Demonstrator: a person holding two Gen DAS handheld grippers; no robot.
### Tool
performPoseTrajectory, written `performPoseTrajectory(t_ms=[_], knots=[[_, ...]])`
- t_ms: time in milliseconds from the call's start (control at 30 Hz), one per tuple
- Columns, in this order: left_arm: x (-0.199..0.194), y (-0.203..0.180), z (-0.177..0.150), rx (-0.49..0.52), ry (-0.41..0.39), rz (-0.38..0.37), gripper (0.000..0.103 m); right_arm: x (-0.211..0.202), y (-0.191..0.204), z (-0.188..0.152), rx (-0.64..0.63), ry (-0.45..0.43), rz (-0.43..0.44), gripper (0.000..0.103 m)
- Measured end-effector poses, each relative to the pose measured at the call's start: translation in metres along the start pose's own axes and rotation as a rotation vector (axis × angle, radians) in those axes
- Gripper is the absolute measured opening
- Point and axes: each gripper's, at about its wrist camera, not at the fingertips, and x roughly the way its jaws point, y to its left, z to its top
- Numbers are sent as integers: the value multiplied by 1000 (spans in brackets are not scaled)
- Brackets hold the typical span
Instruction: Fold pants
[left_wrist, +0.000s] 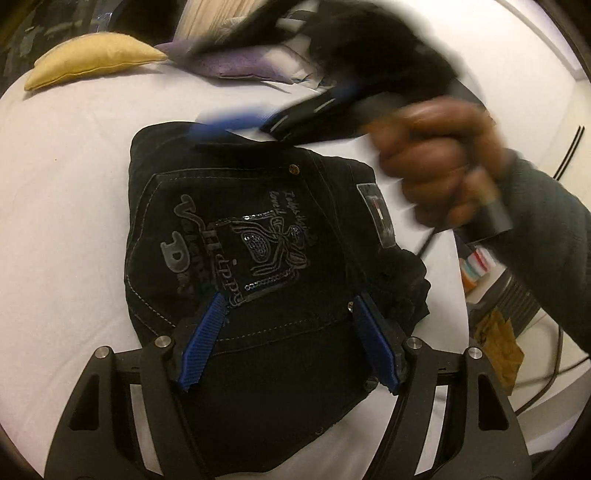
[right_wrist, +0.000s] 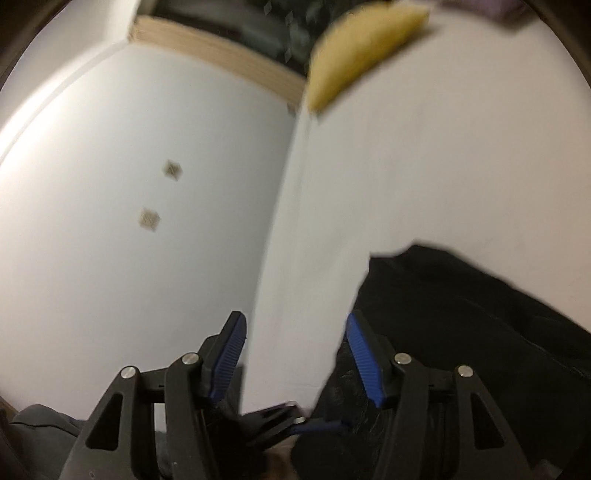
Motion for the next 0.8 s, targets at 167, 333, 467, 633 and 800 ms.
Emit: performPoseTrajectory(t_ms=[167,333,467,633,800], knots=[[-2,5,-4,-10,22,-29,70,6,-61,9,164,-57,-65,6],[-23,6,-8,-49,-8,-47,70,-52,-29,-17,113,-181,24,60],[-23,6,-13,-37,8,-15,70,-69,-29,-63,10,-191,-27,77],[-34,-3,-10,-3,14,1,70,-116,-116,-112,349,-331,-74,1],[-51,9,-8,-64,-53,17,70,-157,-57,-151,160,-537,84,85]])
